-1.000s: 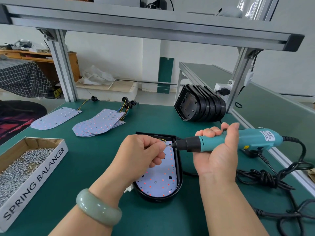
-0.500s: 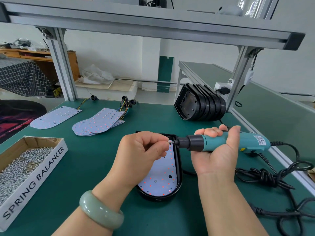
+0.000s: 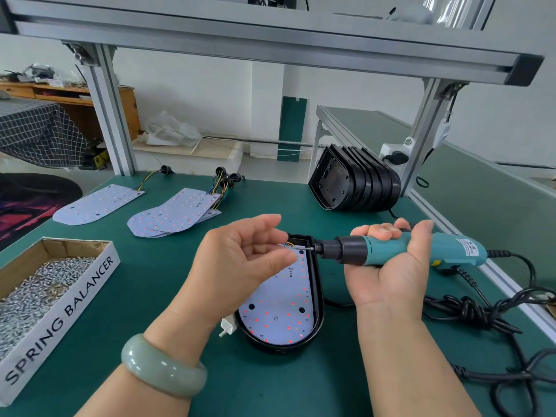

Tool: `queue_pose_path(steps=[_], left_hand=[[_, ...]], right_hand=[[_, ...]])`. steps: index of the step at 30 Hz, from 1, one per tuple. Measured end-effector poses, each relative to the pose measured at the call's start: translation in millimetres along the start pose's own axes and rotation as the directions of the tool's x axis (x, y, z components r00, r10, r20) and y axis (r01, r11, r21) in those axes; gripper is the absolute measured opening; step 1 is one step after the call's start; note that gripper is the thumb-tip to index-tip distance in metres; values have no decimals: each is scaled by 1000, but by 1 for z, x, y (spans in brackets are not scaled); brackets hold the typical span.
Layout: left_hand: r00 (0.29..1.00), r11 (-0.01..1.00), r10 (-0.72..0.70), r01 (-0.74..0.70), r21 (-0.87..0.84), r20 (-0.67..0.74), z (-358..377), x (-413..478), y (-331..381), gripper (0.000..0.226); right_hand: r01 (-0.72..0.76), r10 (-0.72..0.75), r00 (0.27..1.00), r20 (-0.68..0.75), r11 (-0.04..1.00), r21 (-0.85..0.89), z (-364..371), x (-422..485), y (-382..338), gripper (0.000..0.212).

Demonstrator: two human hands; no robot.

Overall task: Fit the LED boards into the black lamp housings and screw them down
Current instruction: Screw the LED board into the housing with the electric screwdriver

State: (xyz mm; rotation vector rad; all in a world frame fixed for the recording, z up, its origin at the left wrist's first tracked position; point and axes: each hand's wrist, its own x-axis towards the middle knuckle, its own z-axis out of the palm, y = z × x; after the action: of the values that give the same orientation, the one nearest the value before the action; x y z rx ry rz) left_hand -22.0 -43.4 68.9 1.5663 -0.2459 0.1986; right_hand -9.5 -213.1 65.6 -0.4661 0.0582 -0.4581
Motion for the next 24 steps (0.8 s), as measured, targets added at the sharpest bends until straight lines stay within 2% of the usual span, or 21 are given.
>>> queue_pose_path(steps=[6,11,12,14,16,18,21,24], left_hand=[[997,990,9,2,142,-77,-9,3,-1,19],[965,935,59,36,353,-255,-26,8,-4,19],[969,901,80,30,433,-234,-27,8,-5,19],[992,797,97,-30,604,-78,-16,4,-5,16],[991,663,33,-121,739,132,5,2,-10,11],[969,524,-58,-174,833,239,27,4,-17,16],[965,440,-159,-118,890,207,45,9,-20,16],[966,349,-201,-84,933,162,53,7,-23,16]], right_hand=[[-20,20,1000,2,1000,14,-1,-2,-1,24],[-33,36,999,-35,997,65,2,1,-6,26],[-30,37,998,-60,992,120,4,3,-6,26],[-11,27,995,-97,987,163,7,5,-7,27],[-6,23,993,-112,989,147,7,6,-6,27],[-3,19,992,-122,991,136,5,7,-6,27],[3,13,992,-129,992,124,5,8,-6,27],[8,7,992,-125,993,119,6,8,-5,27]])
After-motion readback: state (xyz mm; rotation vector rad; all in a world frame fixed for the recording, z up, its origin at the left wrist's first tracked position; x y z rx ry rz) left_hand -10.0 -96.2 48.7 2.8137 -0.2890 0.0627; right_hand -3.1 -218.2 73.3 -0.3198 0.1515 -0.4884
